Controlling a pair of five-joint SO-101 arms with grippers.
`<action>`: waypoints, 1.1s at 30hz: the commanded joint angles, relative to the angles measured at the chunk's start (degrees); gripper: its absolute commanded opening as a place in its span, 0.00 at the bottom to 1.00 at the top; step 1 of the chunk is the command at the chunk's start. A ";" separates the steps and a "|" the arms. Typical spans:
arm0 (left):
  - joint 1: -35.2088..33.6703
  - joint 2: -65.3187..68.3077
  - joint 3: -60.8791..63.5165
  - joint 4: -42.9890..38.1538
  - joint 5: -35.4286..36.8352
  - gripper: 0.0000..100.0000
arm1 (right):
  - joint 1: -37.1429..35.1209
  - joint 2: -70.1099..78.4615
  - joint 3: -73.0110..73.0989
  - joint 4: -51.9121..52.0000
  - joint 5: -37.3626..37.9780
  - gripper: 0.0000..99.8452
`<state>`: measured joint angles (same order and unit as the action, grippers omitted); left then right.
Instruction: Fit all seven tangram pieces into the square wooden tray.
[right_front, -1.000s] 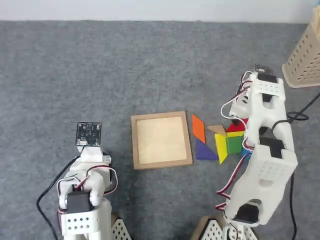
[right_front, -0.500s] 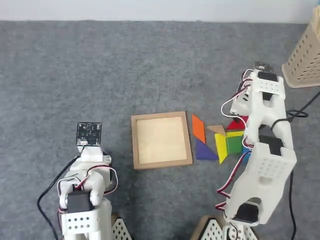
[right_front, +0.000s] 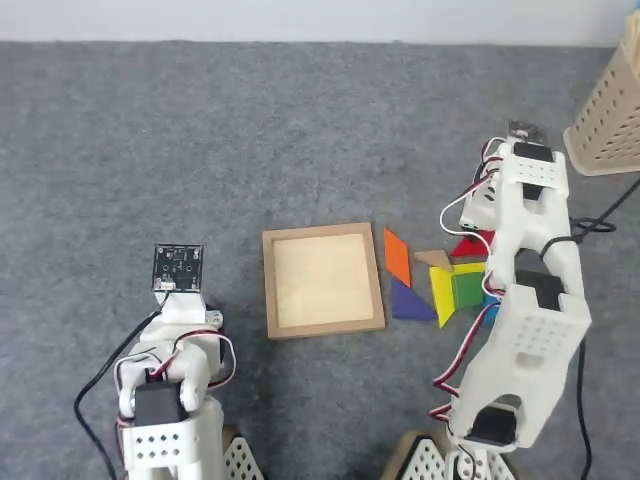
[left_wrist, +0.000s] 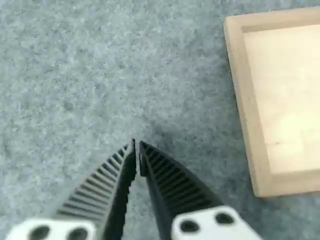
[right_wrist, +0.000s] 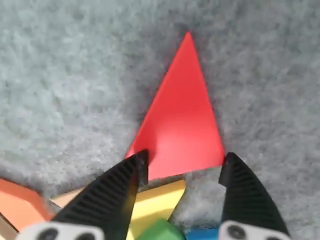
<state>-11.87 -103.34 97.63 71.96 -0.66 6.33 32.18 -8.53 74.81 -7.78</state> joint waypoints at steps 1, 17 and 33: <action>-0.26 -1.32 -1.10 0.35 0.44 0.01 | -0.48 1.45 -1.76 -1.10 0.09 0.19; -0.26 -1.32 -1.10 0.35 0.44 0.01 | 3.74 5.05 -23.91 12.18 5.10 0.23; -0.26 -1.32 -1.10 0.35 0.44 0.01 | 0.57 15.34 -26.64 10.51 -8.88 0.32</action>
<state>-11.87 -103.34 97.63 71.96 -0.66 7.74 46.77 -33.14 87.21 -15.16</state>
